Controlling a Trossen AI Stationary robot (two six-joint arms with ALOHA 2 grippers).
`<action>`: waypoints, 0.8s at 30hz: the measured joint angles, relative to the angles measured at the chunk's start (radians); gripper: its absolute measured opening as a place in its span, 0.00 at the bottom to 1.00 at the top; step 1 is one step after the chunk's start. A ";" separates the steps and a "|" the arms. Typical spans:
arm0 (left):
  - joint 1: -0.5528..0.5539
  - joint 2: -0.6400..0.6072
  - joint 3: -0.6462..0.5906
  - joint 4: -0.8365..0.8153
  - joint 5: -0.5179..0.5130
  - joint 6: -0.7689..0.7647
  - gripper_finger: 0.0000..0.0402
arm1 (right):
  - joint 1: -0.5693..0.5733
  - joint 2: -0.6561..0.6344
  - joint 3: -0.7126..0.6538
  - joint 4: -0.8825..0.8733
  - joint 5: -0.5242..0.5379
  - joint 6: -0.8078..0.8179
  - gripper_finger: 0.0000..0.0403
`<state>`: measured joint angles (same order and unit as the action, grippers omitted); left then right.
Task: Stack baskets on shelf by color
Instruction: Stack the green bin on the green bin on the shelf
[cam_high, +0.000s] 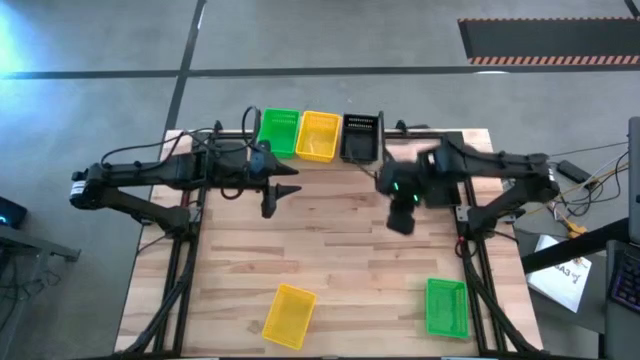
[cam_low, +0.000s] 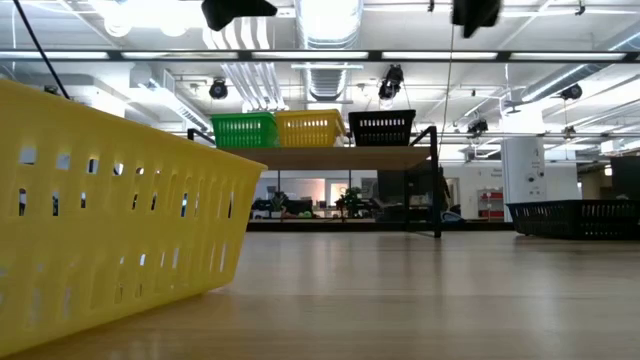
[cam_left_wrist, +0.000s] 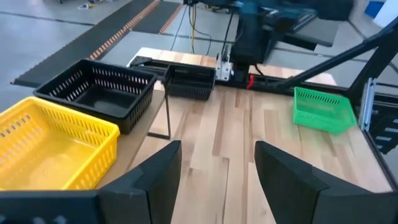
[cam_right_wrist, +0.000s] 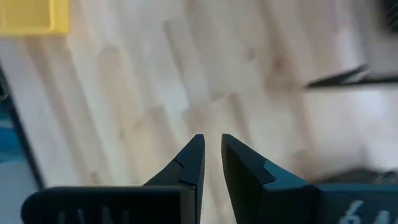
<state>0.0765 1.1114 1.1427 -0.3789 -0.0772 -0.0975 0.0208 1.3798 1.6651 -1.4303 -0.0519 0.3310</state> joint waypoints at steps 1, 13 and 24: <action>0.000 0.000 -0.006 0.005 0.000 0.000 0.47 | 0.038 -0.012 -0.027 0.003 0.001 0.043 0.12; 0.000 0.008 -0.145 0.009 0.000 0.000 0.47 | 0.482 -0.095 -0.257 0.140 0.014 0.512 0.12; 0.000 0.033 -0.310 0.033 -0.001 0.001 0.47 | 0.566 -0.090 -0.304 0.150 0.149 0.627 0.12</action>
<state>0.0765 1.1440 0.8330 -0.3462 -0.0780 -0.0967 0.5873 1.2896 1.3609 -1.2804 0.0975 0.9583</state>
